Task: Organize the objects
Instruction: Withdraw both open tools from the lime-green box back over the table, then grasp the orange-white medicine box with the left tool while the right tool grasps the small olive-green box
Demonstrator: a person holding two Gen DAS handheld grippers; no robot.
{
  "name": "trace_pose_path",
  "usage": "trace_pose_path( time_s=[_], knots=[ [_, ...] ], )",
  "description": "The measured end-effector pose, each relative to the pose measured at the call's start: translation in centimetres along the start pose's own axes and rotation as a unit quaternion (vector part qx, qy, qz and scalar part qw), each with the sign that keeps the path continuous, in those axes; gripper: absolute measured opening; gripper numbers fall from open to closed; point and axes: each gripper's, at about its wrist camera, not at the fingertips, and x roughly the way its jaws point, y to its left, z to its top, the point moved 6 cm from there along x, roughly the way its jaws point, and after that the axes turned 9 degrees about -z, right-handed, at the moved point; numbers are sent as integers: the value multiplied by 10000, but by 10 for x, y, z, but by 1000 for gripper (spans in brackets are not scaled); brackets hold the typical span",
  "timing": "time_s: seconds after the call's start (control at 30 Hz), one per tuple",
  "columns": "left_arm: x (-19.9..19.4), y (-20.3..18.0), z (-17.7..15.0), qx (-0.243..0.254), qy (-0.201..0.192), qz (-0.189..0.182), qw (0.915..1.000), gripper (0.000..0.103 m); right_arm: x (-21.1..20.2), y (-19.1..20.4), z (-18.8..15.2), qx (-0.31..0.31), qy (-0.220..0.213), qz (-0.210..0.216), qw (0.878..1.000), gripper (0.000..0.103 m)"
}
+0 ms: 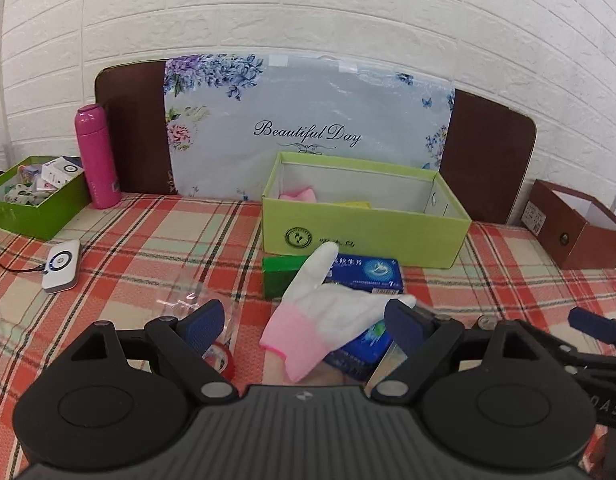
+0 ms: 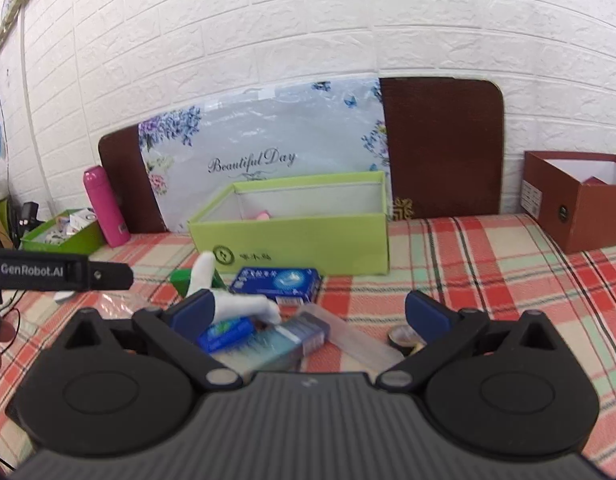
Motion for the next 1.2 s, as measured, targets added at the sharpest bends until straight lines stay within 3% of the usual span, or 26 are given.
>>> trace_pose_path(
  time_s=[0.43, 1.2],
  knots=[
    [-19, -4, -59, 142, 367, 109, 9992, 90, -35, -5, -52, 78, 211, -196, 9996, 103],
    [-9, 4, -77, -8, 735, 67, 9973, 90, -30, 6, -71, -173, 545, -228, 9981, 103]
  ],
)
